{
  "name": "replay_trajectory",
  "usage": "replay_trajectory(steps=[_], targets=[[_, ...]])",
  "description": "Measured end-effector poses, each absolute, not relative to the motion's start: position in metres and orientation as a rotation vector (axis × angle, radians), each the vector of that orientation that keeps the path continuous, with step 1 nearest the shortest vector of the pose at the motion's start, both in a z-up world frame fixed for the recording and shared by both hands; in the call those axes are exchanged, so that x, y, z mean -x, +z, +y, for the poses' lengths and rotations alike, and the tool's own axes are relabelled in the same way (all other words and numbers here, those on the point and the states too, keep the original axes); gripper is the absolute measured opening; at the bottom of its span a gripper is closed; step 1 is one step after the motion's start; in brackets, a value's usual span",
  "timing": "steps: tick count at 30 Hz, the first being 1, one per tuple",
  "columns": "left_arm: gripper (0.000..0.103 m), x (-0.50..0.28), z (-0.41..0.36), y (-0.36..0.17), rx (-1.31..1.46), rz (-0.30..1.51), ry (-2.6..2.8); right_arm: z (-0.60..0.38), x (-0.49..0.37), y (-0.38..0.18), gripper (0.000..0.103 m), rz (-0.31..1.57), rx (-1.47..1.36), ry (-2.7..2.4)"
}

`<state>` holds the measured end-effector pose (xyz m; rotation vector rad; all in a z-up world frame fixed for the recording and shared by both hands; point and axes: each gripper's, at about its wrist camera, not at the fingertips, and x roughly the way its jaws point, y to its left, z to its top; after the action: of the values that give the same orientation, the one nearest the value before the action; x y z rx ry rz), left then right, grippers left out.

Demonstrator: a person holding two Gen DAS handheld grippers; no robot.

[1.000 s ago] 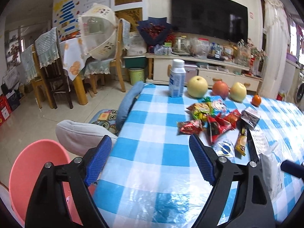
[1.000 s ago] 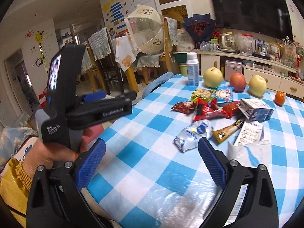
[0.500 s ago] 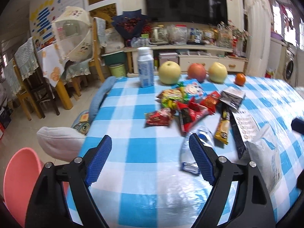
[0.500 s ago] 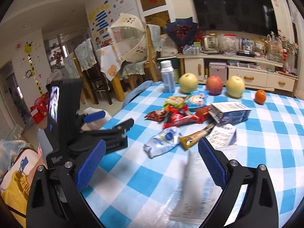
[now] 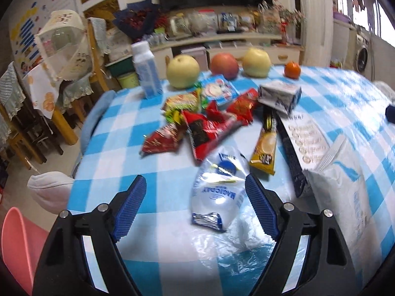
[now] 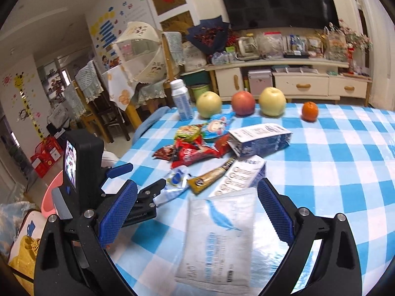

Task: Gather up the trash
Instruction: 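Grasp lying white yogurt bottle with left gripper while right tool approaches milk carton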

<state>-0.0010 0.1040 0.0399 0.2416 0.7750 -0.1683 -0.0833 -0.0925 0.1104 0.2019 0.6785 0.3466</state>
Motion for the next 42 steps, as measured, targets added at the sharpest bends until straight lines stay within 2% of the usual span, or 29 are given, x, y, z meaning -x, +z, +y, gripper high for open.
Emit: replay_trajectory(steps=[8, 22, 26, 29, 42], targets=[[0.076, -0.018, 0.1, 0.025, -0.205, 0.851, -0.196, -0.113, 0.062, 0.088, 0.097, 0.783, -0.275, 0.328], [0.076, -0.038, 0.091, 0.008, -0.171, 0.919, -0.22, -0.115, 0.023, 0.061, 0.097, 0.891, -0.307, 0.321], [0.069, -0.04, 0.088, 0.009, -0.166, 0.914, -0.213, -0.117, 0.013, 0.054, 0.097, 0.921, -0.319, 0.316], [0.059, -0.04, 0.085, 0.01, -0.167, 0.908, -0.218, -0.116, 0.005, 0.047, 0.097, 0.942, -0.31, 0.306], [0.059, -0.037, 0.092, 0.011, -0.142, 0.916, -0.193, -0.125, -0.026, 0.04, 0.096, 0.946, -0.36, 0.288]])
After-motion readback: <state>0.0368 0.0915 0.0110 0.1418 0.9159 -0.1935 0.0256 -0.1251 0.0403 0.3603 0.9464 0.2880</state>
